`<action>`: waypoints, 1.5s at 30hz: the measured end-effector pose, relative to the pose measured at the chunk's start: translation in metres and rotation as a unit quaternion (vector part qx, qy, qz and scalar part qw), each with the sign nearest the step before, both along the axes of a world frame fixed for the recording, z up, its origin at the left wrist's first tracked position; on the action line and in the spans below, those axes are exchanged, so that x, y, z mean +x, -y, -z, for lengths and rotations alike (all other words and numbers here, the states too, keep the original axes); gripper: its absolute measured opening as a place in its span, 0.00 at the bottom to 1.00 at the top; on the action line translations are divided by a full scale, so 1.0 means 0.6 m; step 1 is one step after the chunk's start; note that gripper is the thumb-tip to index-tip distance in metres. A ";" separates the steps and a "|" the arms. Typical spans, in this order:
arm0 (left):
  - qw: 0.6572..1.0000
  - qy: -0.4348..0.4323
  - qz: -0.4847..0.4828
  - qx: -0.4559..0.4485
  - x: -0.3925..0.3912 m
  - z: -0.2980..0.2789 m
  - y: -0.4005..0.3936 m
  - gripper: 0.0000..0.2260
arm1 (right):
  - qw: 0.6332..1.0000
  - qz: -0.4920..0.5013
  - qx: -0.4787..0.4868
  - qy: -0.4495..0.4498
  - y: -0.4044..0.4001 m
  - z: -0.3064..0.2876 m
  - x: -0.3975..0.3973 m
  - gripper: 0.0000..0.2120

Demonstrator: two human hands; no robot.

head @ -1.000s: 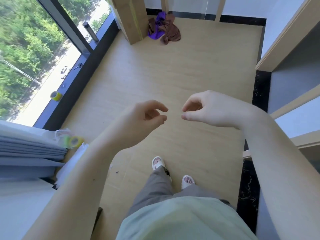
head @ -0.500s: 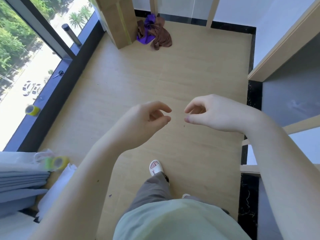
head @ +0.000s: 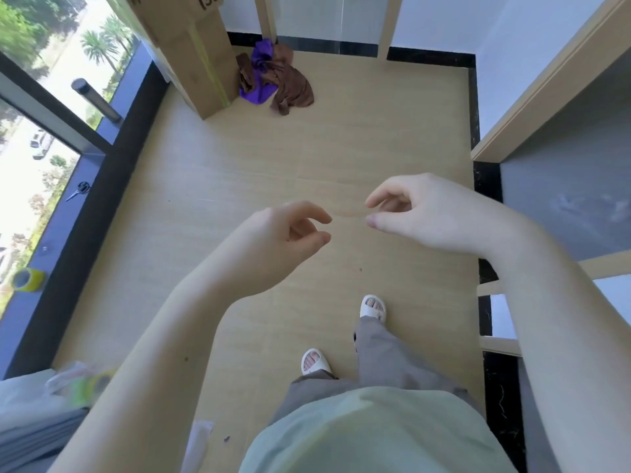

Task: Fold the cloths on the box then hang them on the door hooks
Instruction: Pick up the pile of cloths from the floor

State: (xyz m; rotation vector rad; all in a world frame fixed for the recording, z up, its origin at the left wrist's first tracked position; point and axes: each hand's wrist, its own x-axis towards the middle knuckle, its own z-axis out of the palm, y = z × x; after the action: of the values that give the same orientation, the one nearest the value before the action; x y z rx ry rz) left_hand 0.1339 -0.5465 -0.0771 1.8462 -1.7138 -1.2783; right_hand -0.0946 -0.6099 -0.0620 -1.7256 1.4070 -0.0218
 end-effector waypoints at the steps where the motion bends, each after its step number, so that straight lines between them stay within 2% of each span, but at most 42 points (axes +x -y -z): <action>1: 1.000 0.002 0.001 0.000 0.001 0.002 0.018 0.06 | 1.000 0.000 0.000 -0.001 0.018 0.004 0.001 0.12; 8: 1.000 0.011 -0.024 0.001 0.001 0.007 0.165 0.07 | 0.999 -0.035 -0.003 -0.001 0.187 0.018 0.011 0.13; 18: 0.995 0.058 -0.070 -0.030 -0.037 -0.042 0.419 0.08 | 0.994 -0.109 -0.023 -0.012 0.477 -0.015 0.002 0.14; 26: 0.994 0.081 -0.068 -0.025 -0.027 -0.052 0.555 0.09 | 0.991 -0.133 -0.031 -0.008 0.620 -0.015 0.018 0.14; 37: 0.996 0.055 -0.063 -0.026 0.113 0.014 0.765 0.08 | 0.992 -0.115 -0.027 -0.030 0.817 0.029 0.155 0.15; 45: 0.998 0.061 -0.026 -0.015 0.269 0.013 0.941 0.09 | 0.993 -0.105 -0.031 -0.052 0.971 0.021 0.306 0.16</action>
State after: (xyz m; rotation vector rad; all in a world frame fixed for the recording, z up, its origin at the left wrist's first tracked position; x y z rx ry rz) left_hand 0.2951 -1.1111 -0.0847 1.9756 -1.7224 -1.1358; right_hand 0.0891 -1.1924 -0.0747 -1.9422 1.3043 0.1435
